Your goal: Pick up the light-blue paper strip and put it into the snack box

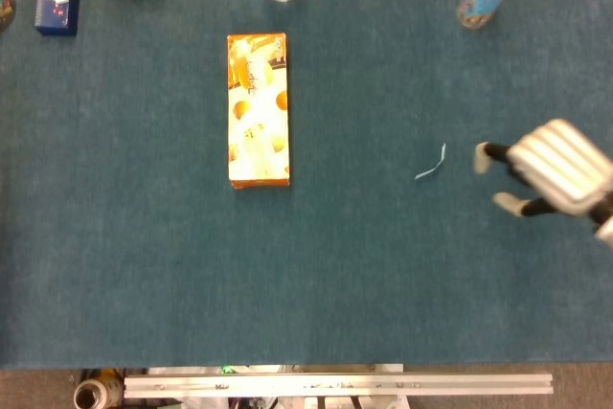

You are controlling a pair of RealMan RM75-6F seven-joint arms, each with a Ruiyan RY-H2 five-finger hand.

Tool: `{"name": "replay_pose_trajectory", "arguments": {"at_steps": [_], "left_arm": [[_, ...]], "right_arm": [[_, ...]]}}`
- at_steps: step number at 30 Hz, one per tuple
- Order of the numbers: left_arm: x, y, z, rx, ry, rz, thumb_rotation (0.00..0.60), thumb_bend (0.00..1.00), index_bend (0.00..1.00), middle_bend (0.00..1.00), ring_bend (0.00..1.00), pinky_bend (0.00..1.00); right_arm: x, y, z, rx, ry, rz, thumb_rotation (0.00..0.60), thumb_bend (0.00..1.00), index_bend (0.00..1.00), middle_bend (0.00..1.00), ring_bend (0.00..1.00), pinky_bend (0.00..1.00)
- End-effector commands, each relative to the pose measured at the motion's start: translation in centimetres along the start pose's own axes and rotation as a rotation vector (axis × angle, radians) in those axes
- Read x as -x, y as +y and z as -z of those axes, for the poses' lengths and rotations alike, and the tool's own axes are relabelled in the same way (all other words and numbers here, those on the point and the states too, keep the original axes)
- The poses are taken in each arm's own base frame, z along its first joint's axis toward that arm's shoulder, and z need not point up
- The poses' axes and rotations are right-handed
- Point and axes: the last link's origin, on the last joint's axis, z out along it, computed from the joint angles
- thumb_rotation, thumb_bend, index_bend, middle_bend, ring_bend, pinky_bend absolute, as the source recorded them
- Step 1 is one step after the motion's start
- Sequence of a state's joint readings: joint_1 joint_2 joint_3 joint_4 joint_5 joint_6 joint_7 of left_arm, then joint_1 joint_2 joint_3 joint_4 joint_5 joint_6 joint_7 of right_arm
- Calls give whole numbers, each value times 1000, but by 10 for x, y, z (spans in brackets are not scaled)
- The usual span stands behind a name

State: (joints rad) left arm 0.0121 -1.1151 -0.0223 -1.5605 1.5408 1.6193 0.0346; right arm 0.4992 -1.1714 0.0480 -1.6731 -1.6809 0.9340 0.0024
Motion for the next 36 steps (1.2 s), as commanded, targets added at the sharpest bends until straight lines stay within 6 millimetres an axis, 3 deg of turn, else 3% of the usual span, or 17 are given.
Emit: {"name": "replay_pose_trajectory", "arguments": {"at_steps": [1,6,22,36], "left_arm": [[1,-2,0,-7,-2,2,600,265,170,246,212,141],[1,-3,0,-10,-1,5,600,265,170,246,212,141],[1,-5,-3,-15,-2,8,600,265,170,246,212,141],[1,-7,-2,-19,1,11,600,264,170,246,212,141]], "right_arm": [[14,-5,-30,-29,-54,35,600,227,478,1000,1000,1000],[29,-9,-55,-44,-92,43,600,299,507,1000,1000,1000],[49,-10,-95,-45,-125,97,600,292,512,1000,1000,1000],[57,-10,-103,-33,-149,106,600,267,512,1000,1000,1000]]}}
